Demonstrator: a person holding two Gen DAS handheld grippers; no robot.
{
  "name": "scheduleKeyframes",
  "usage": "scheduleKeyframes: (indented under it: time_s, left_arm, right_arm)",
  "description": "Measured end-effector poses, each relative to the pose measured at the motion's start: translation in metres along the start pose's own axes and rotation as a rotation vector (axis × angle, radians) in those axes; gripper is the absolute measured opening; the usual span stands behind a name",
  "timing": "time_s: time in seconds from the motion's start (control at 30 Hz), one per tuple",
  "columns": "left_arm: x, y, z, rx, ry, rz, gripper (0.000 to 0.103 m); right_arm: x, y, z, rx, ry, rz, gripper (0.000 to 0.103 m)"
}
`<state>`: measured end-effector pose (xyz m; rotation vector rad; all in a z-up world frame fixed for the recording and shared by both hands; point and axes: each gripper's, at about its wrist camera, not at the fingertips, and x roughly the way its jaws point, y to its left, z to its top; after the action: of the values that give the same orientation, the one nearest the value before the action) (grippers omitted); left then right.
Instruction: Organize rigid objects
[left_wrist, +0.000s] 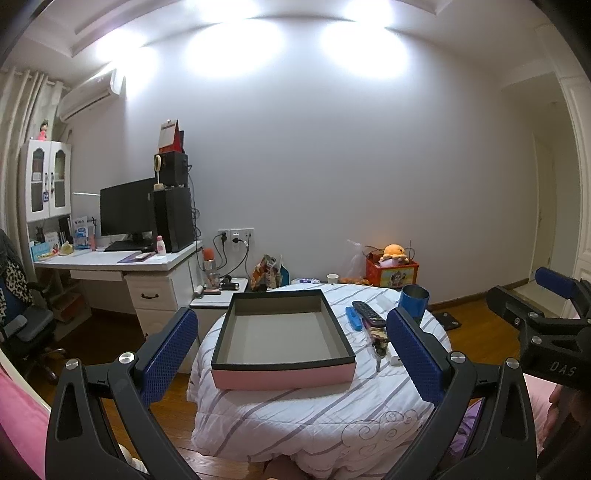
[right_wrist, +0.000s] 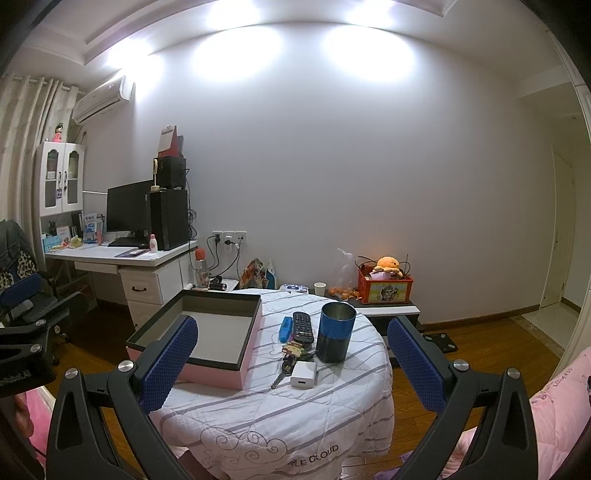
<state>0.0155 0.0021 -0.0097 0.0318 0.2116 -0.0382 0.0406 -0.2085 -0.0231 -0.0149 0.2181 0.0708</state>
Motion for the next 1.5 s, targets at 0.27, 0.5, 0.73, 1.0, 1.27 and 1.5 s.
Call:
scheduleKeyframes:
  time_s: [0.27,0.5,0.73,1.0,1.27,1.5]
  left_arm:
    - [-0.0003,-0.0002,-0.0012,0.005,0.001,0.003,0.103]
    - [-0.0001,-0.0015,-0.0022,0.007,0.003,0.003,0.103]
    - [-0.0002,-0.0026,-0.0049,0.017,0.008,0.003,0.103]
    - [0.0007,-0.0035,-0.0046,0.019,0.01,0.004,0.103]
    - [-0.0003,-0.003,-0.007,0.024,0.015,0.005,0.103]
    - [0.0,-0.0032,-0.0069,0.023,0.016,0.005,0.103]
  right_arm:
    - [-0.0007,0.0016,-0.0011,-0.008,0.004,-0.001,0.103]
    - [-0.0012,0.0022,-0.0013,-0.008,0.004,-0.002,0.103]
    - [-0.0011,0.0031,-0.0026,-0.013,0.011,-0.001,0.103]
    - [-0.0013,0.0043,-0.0029,-0.015,0.005,0.0,0.103]
    - [-0.0001,0.0046,-0.0038,-0.016,0.012,-0.001,0.103]
    - [-0.0009,0.0055,-0.0035,-0.022,0.009,-0.005,0.103]
